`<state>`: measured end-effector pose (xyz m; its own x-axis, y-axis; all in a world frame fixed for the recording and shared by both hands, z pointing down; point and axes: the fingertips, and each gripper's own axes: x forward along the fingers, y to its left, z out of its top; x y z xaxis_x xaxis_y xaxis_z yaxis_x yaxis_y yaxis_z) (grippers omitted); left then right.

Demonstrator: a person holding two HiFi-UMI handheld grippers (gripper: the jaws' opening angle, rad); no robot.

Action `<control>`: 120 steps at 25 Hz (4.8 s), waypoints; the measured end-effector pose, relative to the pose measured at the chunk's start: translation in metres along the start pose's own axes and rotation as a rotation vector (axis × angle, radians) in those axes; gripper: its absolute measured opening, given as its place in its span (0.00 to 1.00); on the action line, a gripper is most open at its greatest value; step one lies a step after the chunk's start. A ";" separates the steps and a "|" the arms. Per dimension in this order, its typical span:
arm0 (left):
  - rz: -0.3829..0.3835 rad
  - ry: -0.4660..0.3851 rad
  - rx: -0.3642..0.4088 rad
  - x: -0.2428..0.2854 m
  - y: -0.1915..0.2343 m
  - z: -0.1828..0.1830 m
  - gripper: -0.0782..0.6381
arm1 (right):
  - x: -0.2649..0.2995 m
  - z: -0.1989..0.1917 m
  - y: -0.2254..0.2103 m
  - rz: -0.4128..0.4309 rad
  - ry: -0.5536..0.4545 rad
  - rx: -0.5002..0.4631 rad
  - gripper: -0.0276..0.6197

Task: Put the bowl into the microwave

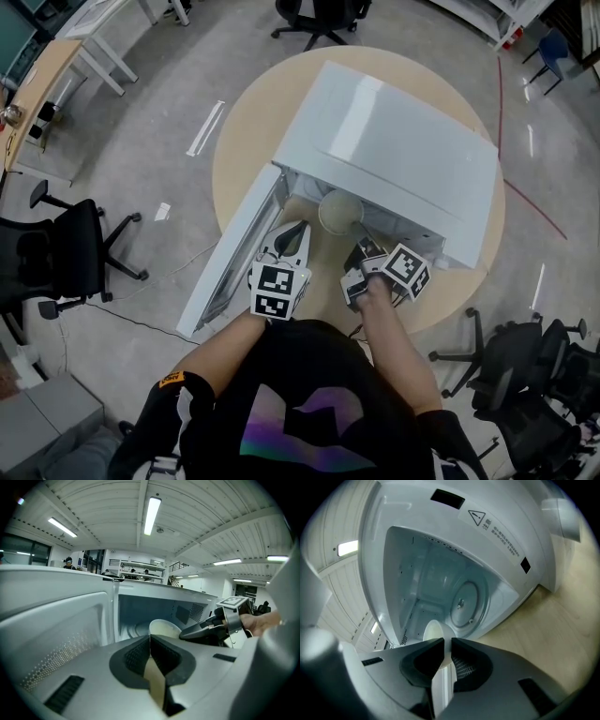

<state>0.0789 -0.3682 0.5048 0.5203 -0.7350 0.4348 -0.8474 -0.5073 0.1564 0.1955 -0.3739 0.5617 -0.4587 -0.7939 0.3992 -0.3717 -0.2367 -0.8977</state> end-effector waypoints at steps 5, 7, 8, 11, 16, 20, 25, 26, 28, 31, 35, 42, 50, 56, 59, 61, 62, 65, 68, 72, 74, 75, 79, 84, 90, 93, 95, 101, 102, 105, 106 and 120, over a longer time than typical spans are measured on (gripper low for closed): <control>-0.003 0.008 0.014 0.013 -0.001 -0.002 0.18 | 0.006 0.009 -0.002 0.006 -0.034 0.017 0.13; -0.001 0.008 0.015 0.018 -0.001 0.000 0.18 | 0.007 0.012 -0.002 0.008 -0.045 0.023 0.13; 0.002 0.008 0.013 0.020 -0.001 0.001 0.18 | 0.008 0.013 -0.002 0.009 -0.052 0.027 0.13; 0.010 0.008 0.004 0.025 0.002 0.001 0.18 | 0.011 0.018 0.000 0.021 -0.081 0.038 0.13; 0.017 0.009 0.002 0.031 0.005 0.004 0.18 | 0.018 0.024 -0.001 0.030 -0.129 0.060 0.13; 0.021 0.004 0.007 0.039 0.006 0.007 0.18 | 0.023 0.032 -0.004 0.030 -0.169 0.070 0.13; 0.027 0.003 0.032 0.053 0.005 0.010 0.18 | 0.029 0.042 -0.009 0.018 -0.228 0.074 0.13; 0.028 0.006 0.041 0.055 0.005 0.010 0.18 | 0.031 0.044 -0.011 0.014 -0.241 0.073 0.13; 0.029 0.010 0.050 0.060 0.006 0.010 0.18 | 0.034 0.047 -0.012 0.007 -0.264 0.073 0.13; 0.034 0.010 0.051 0.065 0.009 0.011 0.18 | 0.039 0.052 -0.011 0.000 -0.295 0.070 0.13; 0.044 0.012 0.057 0.070 0.015 0.013 0.18 | 0.045 0.060 -0.013 -0.020 -0.322 0.055 0.13; 0.035 0.026 0.076 0.078 0.017 0.014 0.18 | 0.056 0.068 -0.018 -0.052 -0.363 0.065 0.13; 0.034 0.034 0.080 0.075 0.023 0.011 0.18 | 0.064 0.070 -0.024 -0.084 -0.389 0.071 0.13; 0.021 0.033 0.075 0.071 0.020 0.010 0.18 | 0.069 0.074 -0.018 -0.054 -0.393 0.075 0.13; 0.009 0.029 0.074 0.068 0.016 0.011 0.18 | 0.068 0.077 -0.015 -0.055 -0.397 0.060 0.14; 0.000 0.025 0.075 0.065 0.013 0.011 0.18 | 0.066 0.077 -0.016 -0.063 -0.403 0.049 0.14; -0.004 0.026 0.076 0.063 0.011 0.011 0.18 | 0.063 0.077 -0.017 -0.066 -0.411 0.047 0.14; -0.013 0.019 0.075 0.055 0.006 0.010 0.18 | 0.050 0.075 -0.019 -0.079 -0.432 0.048 0.14; -0.023 0.017 0.060 0.046 0.000 0.004 0.18 | 0.035 0.066 -0.021 -0.095 -0.436 0.047 0.14; -0.052 0.007 0.031 0.028 -0.011 -0.003 0.18 | 0.013 0.038 -0.016 -0.100 -0.389 -0.009 0.14; -0.071 -0.002 0.012 0.020 -0.018 -0.007 0.18 | 0.003 0.022 -0.013 -0.110 -0.339 -0.088 0.14; -0.083 -0.006 0.004 0.016 -0.023 -0.008 0.18 | -0.002 0.015 -0.010 -0.113 -0.317 -0.133 0.14; -0.140 -0.017 -0.010 0.000 -0.040 -0.012 0.18 | -0.026 -0.008 0.005 -0.125 -0.256 -0.343 0.14; -0.200 -0.006 0.008 -0.021 -0.054 -0.017 0.18 | -0.061 -0.032 0.023 -0.154 -0.229 -0.599 0.14; -0.281 -0.016 0.012 -0.046 -0.073 -0.024 0.18 | -0.093 -0.054 0.037 -0.182 -0.259 -0.758 0.14; -0.301 -0.018 0.007 -0.058 -0.077 -0.026 0.18 | -0.100 -0.065 0.047 -0.186 -0.255 -0.839 0.14; -0.306 -0.024 0.009 -0.064 -0.079 -0.025 0.18 | -0.103 -0.072 0.051 -0.189 -0.243 -0.900 0.14; -0.308 -0.049 -0.006 -0.085 -0.091 -0.017 0.18 | -0.121 -0.084 0.065 -0.177 -0.226 -1.041 0.12; -0.310 -0.050 -0.009 -0.088 -0.095 -0.017 0.18 | -0.127 -0.085 0.066 -0.175 -0.228 -1.054 0.12; -0.330 -0.043 -0.012 -0.099 -0.117 -0.020 0.18 | -0.149 -0.088 0.067 -0.174 -0.233 -1.077 0.12; -0.339 -0.040 -0.012 -0.104 -0.126 -0.023 0.18 | -0.158 -0.090 0.064 -0.174 -0.234 -1.077 0.12; -0.397 -0.031 0.071 -0.165 -0.236 -0.058 0.18 | -0.282 -0.102 0.015 -0.203 -0.286 -1.013 0.12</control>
<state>0.1869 -0.1013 0.4473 0.8094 -0.4888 0.3255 -0.5714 -0.7835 0.2444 0.2373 -0.0968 0.4545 -0.1556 -0.9249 0.3468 -0.9767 0.0915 -0.1942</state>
